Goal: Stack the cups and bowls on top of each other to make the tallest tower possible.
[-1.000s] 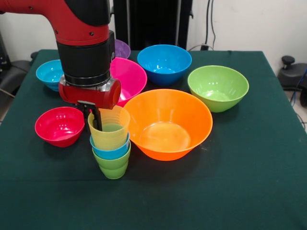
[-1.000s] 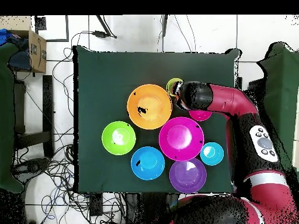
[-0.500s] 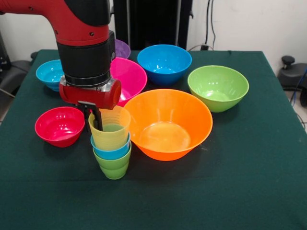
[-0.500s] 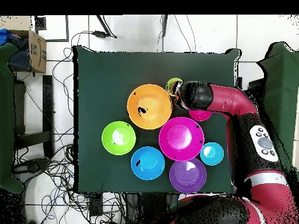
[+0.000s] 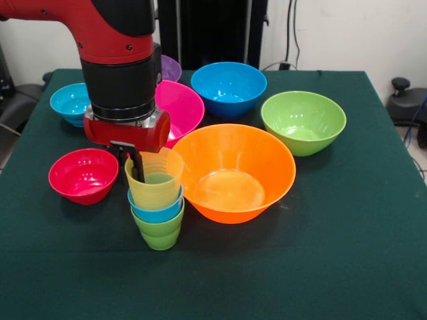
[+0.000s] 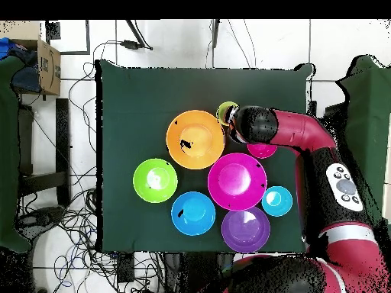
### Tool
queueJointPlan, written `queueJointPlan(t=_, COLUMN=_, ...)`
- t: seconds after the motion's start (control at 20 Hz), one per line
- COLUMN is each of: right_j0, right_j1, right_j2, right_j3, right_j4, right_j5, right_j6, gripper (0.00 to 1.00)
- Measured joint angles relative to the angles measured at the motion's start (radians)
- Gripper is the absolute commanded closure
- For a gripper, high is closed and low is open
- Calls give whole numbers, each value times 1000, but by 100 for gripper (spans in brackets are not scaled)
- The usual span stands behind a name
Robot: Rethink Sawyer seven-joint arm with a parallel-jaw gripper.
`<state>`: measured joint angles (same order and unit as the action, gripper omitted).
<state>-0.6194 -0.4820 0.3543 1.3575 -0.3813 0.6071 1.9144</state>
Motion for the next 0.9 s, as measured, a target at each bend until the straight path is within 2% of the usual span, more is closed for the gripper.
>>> queueJointPlan(t=0.65, right_j0=0, right_j1=2, right_j2=11, right_j3=0, right_j4=-1, right_j5=0, right_j6=0, gripper=100)
queueJointPlan(t=0.7, right_j0=0, right_j1=2, right_j2=11, right_j3=0, right_j4=-1, right_j5=0, right_j6=0, gripper=0)
queueJointPlan(t=0.9, right_j0=0, right_j1=4, right_j2=14, right_j3=0, right_j4=-1, right_j5=0, right_j6=0, gripper=0)
